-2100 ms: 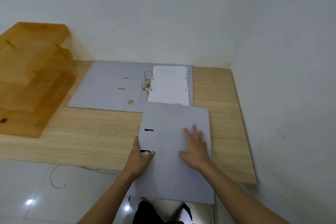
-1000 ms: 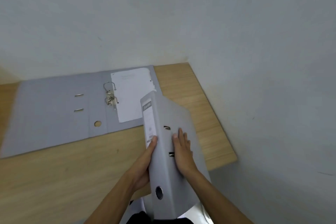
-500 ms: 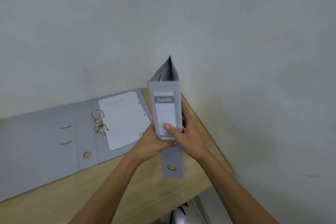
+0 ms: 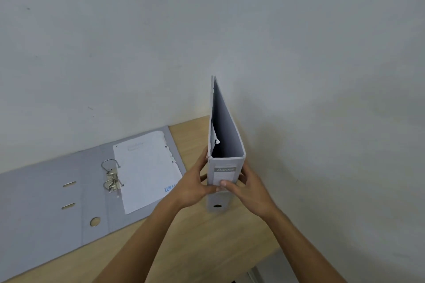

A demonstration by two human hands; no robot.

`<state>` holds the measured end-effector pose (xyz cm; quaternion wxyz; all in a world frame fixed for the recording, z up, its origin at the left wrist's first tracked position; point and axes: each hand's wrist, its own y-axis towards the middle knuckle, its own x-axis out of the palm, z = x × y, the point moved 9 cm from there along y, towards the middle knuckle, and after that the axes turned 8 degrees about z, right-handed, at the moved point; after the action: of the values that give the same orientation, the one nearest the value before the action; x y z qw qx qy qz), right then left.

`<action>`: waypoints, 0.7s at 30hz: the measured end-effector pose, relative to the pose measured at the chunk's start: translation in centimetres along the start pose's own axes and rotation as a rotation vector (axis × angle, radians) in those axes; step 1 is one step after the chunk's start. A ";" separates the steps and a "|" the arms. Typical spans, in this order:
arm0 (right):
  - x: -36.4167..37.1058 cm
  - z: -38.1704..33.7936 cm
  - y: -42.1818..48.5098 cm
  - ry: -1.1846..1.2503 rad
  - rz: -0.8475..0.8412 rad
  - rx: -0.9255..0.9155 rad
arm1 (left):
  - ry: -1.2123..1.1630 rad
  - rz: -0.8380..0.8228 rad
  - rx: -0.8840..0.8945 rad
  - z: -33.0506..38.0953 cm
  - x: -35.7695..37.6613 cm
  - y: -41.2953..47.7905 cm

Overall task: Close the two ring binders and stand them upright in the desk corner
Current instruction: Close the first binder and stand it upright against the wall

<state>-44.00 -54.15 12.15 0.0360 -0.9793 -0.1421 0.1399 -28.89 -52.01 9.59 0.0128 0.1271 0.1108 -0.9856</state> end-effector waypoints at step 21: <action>-3.6 9.3 7.5 0.229 0.115 0.487 | 0.247 0.030 -0.139 -2.4 3.0 10.9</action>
<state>-47.91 -62.04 3.38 0.2783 -0.9576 -0.0434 0.0601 -30.63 -62.11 4.24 0.0224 0.2478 0.1779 -0.9521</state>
